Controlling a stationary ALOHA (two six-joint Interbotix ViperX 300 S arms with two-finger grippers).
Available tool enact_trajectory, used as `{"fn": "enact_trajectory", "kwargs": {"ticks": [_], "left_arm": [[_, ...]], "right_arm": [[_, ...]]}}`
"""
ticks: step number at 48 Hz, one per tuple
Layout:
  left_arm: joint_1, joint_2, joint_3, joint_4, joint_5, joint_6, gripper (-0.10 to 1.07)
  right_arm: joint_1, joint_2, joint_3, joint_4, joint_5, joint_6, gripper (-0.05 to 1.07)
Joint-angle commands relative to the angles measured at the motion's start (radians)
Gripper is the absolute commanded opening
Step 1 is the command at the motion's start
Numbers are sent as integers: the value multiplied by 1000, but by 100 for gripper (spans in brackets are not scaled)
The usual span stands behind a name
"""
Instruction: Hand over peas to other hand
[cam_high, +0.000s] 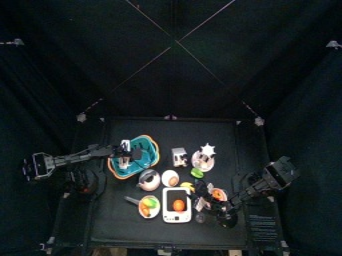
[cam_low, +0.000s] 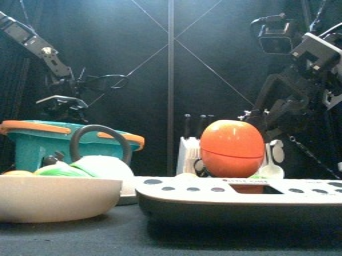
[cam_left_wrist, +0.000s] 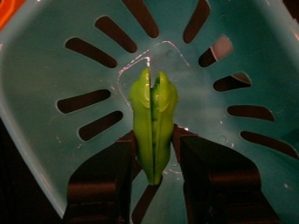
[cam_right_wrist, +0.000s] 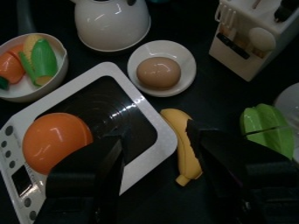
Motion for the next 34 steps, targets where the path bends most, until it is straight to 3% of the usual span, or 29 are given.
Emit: {"fn": "enact_trajectory", "kwargs": {"ticks": [1, 10, 17, 34], "left_arm": [[0, -28, -8, -3, -2, -8, 60], [-5, -101, -3, -21, -6, -35, 60], [-44, -164, 9, -77, -54, -52, 60], [-282, -233, 83, -229, -474, -54, 60]], "right_arm": [[3, -25, -14, -5, 14, -3, 88], [15, -54, -8, -6, 38, -5, 88], [15, -67, -5, -15, 58, -5, 88], [35, -78, -17, -163, 147, 2, 88]]}}
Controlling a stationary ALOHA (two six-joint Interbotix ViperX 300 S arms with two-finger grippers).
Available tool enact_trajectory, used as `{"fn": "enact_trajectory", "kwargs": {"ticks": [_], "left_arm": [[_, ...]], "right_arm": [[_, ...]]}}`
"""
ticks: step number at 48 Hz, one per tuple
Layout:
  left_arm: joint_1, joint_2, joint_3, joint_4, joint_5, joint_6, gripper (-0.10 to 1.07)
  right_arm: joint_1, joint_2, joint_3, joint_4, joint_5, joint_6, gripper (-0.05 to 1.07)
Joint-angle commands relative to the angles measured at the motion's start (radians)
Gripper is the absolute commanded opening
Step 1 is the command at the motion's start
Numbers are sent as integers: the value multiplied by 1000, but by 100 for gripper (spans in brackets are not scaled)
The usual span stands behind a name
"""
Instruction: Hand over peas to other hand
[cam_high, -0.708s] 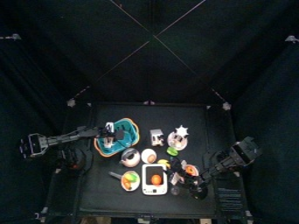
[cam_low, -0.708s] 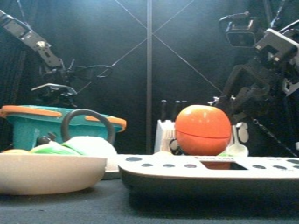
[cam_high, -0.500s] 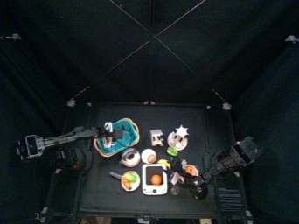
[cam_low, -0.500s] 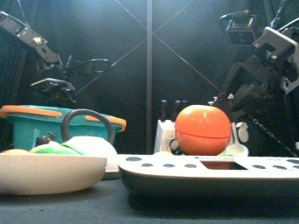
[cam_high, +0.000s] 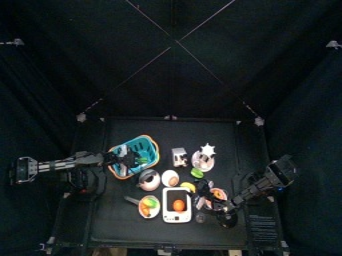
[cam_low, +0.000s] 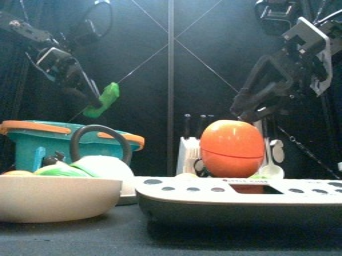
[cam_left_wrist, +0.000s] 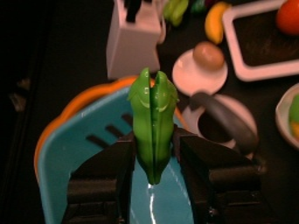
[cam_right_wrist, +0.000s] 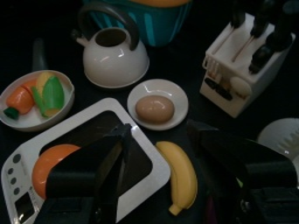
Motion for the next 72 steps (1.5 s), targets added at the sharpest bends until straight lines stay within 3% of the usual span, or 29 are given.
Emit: {"fn": "enact_trajectory", "kwargs": {"ticks": [1, 17, 25, 33, 44, 56, 72], "left_arm": [[-78, 2, -3, -58, -110, -3, 60], [-337, 103, -20, -416, -514, 2, 60], [-430, 196, -57, -443, -597, -3, 60], [-491, 331, -140, -466, -699, -3, 60], [-528, 491, -262, -445, -738, -2, 60], [-528, 540, -291, -422, -750, -3, 60], [-532, 577, -331, -420, -752, -3, 60]], "right_arm": [[15, -37, -18, -55, 43, 5, 88], [48, -31, -52, -305, 281, 11, 88], [55, 14, -80, -426, 377, 21, 87], [54, 61, -127, -518, 388, 43, 87], [51, 87, -149, -580, 388, 120, 87], [37, 95, -138, -574, 344, 198, 87], [-2, 109, -150, -526, 284, 195, 87]]}}
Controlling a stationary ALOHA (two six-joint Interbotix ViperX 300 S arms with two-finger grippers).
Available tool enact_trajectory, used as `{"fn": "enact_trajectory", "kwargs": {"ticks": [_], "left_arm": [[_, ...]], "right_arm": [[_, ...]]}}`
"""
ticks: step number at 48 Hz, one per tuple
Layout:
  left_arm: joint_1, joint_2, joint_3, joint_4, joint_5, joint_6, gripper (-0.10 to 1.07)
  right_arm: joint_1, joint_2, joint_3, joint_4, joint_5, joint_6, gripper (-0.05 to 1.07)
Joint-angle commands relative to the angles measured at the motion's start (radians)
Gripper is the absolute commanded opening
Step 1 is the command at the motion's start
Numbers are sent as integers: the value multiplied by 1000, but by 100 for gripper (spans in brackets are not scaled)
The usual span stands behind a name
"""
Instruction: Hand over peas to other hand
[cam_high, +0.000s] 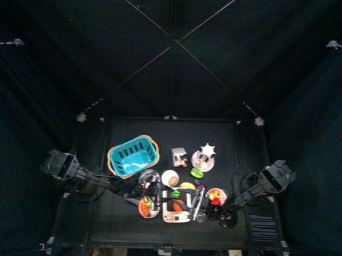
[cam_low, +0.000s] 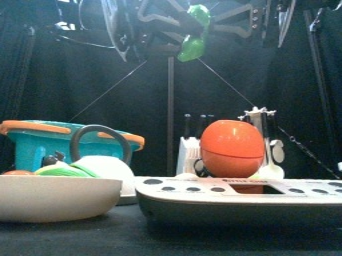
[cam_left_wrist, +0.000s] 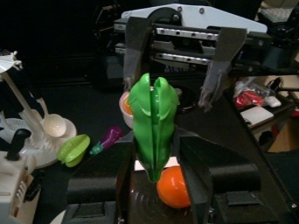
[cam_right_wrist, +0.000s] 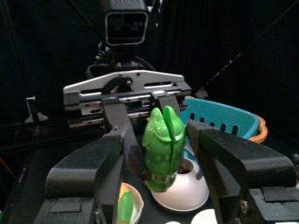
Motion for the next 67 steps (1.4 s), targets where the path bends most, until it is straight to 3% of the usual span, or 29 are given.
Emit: {"fn": "enact_trajectory", "kwargs": {"ticks": [1, 16, 30, 50, 67], "left_arm": [[0, -5, -35, 5, -15, 0, 60], [0, 3, -37, 17, -31, 0, 60], [0, 20, -38, 14, -34, -2, 61], [0, 20, -26, 12, -38, -2, 92], [0, -17, 32, 11, -72, -3, 95]], "right_arm": [[-9, -14, -18, 20, -3, -2, 87], [-11, -12, -18, 41, -2, -5, 84], [-11, -9, -20, 40, 0, -6, 63], [-5, -9, -14, 66, 2, -8, 61], [3, -18, -2, 75, 6, -9, 60]]}}
